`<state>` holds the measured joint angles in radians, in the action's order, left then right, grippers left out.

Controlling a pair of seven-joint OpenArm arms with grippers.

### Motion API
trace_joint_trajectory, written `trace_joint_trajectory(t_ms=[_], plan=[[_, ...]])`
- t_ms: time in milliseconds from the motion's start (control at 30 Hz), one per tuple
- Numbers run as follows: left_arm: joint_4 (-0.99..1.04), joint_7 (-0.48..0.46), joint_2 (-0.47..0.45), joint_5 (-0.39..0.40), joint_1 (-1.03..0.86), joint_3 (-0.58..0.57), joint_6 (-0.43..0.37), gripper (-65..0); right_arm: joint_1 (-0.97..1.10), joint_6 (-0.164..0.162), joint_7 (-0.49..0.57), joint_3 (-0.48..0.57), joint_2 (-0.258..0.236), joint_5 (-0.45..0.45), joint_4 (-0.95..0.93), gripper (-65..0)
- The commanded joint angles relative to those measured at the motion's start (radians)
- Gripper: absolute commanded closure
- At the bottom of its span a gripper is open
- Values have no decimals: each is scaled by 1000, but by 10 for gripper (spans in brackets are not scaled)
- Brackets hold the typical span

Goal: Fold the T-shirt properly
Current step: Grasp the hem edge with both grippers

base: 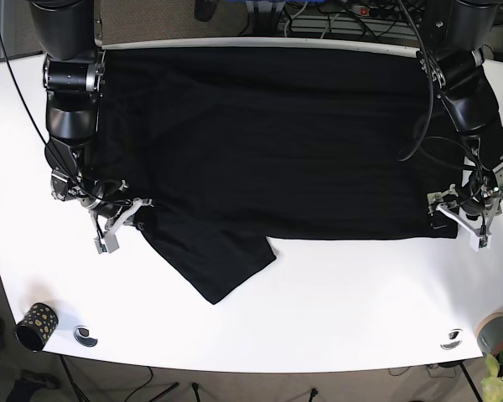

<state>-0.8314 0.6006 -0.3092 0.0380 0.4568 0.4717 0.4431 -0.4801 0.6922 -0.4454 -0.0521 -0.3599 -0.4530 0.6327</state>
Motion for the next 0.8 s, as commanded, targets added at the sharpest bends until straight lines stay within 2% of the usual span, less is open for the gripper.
trace_joint_trajectory(t_ms=[0,200,400,533,667,733,767], plan=[[65,-58,-29,10,56,-1,-3,-572,-24,6,1,-2,-12,-3,11,-21],[206,-123,-46,9,112,-1,-2,-572,-24,6,1,-7,-12,-3,11,-21],[241,-133,-43,10,125,-1,-2,-558,-24,6,1,-9,-12,-5,11,-19],[243,-135,-40,9,127,-1,-2,-433,-24,6,1,-9,-12,-5,11,-19],[243,-136,-31,9,127,-1,-2,-258,-24,6,1,-9,-12,-5,11,-19],[240,-136,-29,9,127,-1,-3,-192,-24,6,1,-9,-12,-5,11,-19],[238,-138,-29,7,125,-1,-3,-132,-24,6,1,-9,-14,-5,13,-19]])
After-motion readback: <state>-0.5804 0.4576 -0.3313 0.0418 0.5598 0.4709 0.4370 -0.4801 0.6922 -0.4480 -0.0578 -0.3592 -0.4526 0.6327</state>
